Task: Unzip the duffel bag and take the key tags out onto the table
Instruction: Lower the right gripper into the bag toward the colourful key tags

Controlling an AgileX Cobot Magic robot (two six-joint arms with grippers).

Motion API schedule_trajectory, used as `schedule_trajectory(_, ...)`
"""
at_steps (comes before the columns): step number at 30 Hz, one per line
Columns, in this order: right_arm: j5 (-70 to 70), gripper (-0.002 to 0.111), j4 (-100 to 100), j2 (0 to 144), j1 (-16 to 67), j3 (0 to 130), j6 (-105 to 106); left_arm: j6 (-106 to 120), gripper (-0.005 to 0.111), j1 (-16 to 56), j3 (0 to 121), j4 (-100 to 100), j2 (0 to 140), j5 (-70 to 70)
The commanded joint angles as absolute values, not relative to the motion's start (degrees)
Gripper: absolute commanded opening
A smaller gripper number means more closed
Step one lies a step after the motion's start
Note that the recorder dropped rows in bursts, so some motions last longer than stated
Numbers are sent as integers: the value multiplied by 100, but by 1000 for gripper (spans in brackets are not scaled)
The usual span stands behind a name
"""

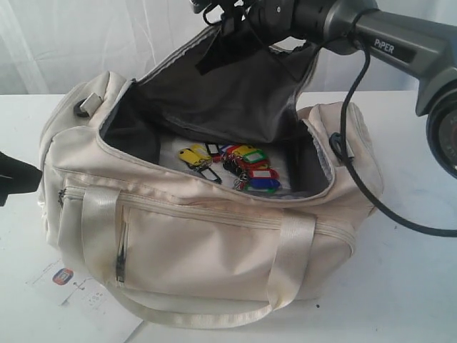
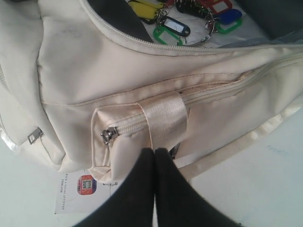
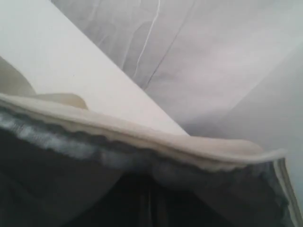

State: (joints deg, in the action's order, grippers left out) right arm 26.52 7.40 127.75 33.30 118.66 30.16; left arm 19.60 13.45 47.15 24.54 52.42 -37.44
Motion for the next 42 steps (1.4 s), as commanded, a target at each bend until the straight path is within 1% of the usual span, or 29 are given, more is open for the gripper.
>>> schedule_trajectory(1,4241,0,751,12428,3312,11942,3078,1988,0,1335,4745,2547,5195,-3860)
schedule_trajectory(5,5858,0,805,11813,3312,11942,3078,1988,0,1335,4745,2547,5195,-3860)
schedule_trajectory(6,6403,0,914,11685,3312,11942,3078,1988,0,1335,4745,2547,5195,-3860)
schedule_trajectory(8,6996,0,1417,11616,3312,11930,3284,1988,0,1335,4745,2547,5195,-3860)
schedule_trajectory(11,6996,0,1830,11648,3366,11718,3622,1988,0,1335,4745,2547,5195,-3860)
schedule_trajectory(14,6996,0,1814,11733,3481,11425,4281,1988,0,1335,4745,2547,5195,-3860)
schedule_trajectory(18,6996,1,1800,11875,3654,11044,4514,2082,0,1335,4745,2547,5195,-3859)
schedule_trajectory(19,6996,4,1813,11917,3693,10971,4524,2082,0,1335,4745,2547,5195,-3859)
schedule_trajectory(21,6996,14,1813,11978,3763,10838,4567,2082,0,1335,4745,2547,5195,-3859)
schedule_trajectory(23,6996,28,1826,12023,3836,10764,4649,2080,0,1335,4745,2557,5195,-3859)
schedule_trajectory(24,6996,39,1842,12071,3877,10761,4649,2080,0,1335,4745,2568,5195,-3859)
schedule_trajectory(27,6996,58,2010,12201,3906,10761,4629,2080,0,1335,4745,2582,5195,-3859)
schedule_trajectory(29,6996,62,2162,12307,3906,10761,4629,2080,0,1335,4745,2582,5195,-3859)
schedule_trajectory(32,6996,59,2157,12496,3926,10752,4629,2080,0,1335,4745,2582,5195,-3859)
schedule_trajectory(33,6996,56,2111,12568,3926,10752,4606,2080,0,1335,4745,2582,5195,-3859)
schedule_trajectory(35,6996,38,2047,12605,3926,10752,4592,2080,0,1335,4745,2582,5195,-3859)
schedule_trajectory(36,6996,22,2032,12504,3926,10819,4592,2080,0,1335,4745,2582,5195,-3859)
schedule_trajectory(37,6996,13,2031,12431,3926,10885,4592,2080,0,1335,4745,2582,5195,-3859)
schedule_trajectory(38,6996,0,2031,12281,3926,11026,4592,2080,0,1335,4745,2582,5195,-3859)
schedule_trajectory(42,6996,0,2031,11701,3926,11419,4592,2090,0,1335,4745,2582,5195,-3859)
